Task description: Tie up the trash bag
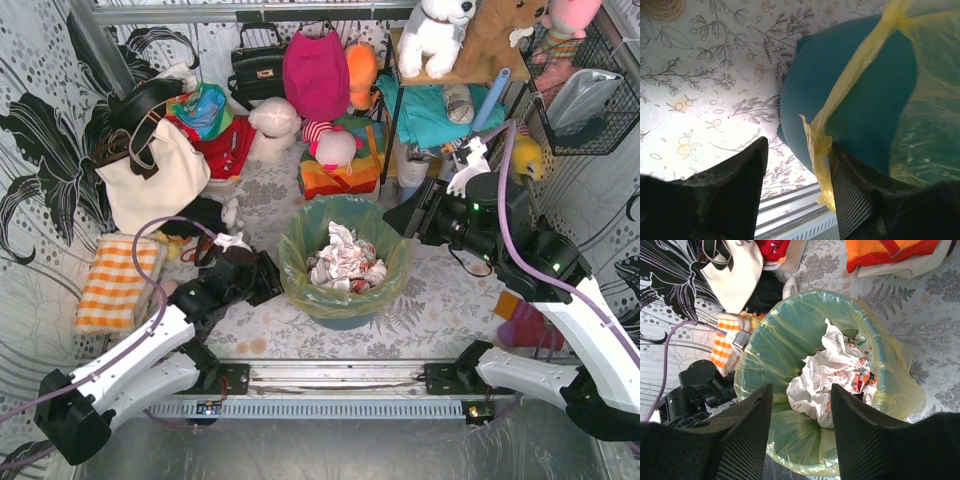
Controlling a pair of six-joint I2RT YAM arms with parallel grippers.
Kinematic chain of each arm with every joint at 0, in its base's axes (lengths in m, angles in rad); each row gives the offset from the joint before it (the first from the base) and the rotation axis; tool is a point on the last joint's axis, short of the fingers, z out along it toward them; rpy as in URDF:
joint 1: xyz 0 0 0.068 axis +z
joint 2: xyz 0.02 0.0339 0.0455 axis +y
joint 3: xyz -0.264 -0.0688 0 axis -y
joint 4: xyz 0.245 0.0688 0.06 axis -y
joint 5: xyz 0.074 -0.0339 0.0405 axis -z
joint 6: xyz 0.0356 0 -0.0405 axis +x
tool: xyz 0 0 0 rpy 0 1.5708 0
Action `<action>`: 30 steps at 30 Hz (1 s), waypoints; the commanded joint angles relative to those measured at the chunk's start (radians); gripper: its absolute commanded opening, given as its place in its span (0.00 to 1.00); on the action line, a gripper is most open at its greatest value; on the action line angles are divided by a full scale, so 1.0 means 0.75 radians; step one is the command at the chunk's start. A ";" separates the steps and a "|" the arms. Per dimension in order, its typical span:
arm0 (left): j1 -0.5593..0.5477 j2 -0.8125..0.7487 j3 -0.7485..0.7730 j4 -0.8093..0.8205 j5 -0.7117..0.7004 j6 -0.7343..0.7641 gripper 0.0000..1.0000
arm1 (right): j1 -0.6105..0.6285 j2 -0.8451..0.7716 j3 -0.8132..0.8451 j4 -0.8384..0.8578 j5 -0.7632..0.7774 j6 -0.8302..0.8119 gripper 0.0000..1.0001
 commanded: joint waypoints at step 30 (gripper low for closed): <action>0.010 0.021 0.136 0.051 -0.051 0.084 0.06 | -0.007 0.025 -0.136 -0.366 0.353 0.116 0.44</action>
